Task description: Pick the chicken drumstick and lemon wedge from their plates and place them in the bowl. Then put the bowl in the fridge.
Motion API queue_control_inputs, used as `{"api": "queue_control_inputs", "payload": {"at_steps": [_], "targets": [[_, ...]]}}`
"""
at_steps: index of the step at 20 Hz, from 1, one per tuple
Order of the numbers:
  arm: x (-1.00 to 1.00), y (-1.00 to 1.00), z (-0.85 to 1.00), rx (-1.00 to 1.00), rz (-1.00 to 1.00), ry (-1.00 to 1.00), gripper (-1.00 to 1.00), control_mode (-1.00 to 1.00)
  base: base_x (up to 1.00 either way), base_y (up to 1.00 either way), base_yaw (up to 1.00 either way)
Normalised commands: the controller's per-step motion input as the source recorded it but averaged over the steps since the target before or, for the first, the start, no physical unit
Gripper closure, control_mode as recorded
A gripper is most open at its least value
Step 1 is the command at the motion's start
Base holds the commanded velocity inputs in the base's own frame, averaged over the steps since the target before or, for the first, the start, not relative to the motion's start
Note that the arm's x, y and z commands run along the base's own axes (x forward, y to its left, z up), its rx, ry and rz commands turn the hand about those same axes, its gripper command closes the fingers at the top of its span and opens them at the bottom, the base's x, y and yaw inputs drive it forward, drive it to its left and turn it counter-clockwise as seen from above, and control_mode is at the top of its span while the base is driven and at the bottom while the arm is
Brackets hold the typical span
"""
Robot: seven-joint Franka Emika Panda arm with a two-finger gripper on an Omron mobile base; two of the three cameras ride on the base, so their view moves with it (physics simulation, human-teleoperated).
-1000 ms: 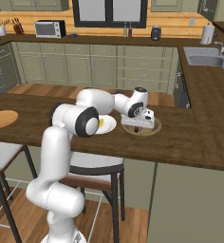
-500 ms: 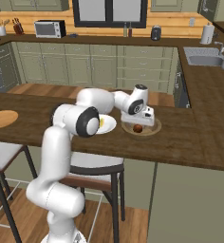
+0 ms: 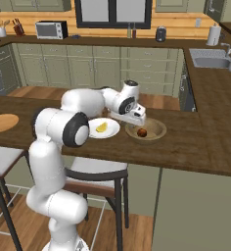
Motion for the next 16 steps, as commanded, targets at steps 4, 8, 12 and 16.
{"api": "queue_control_inputs", "payload": {"at_steps": [4, 8, 12, 16], "targets": [[-0.16, 1.00, 0.19, -0.06, -0.03, -0.14, -1.00, -1.00, 0.00, 0.00, 0.00], [0.01, 1.00, 0.00, -0.09, 0.00, -0.08, -1.00, -1.00, 0.00, 0.00, 0.00], [0.36, 0.71, 0.00, -0.03, 0.00, -0.07, -1.00, -1.00, 0.00, 0.00, 0.00], [0.65, 0.26, 0.00, 0.00, 0.00, 0.00, -1.00, -1.00, 0.00, 0.00, 0.00]]}}
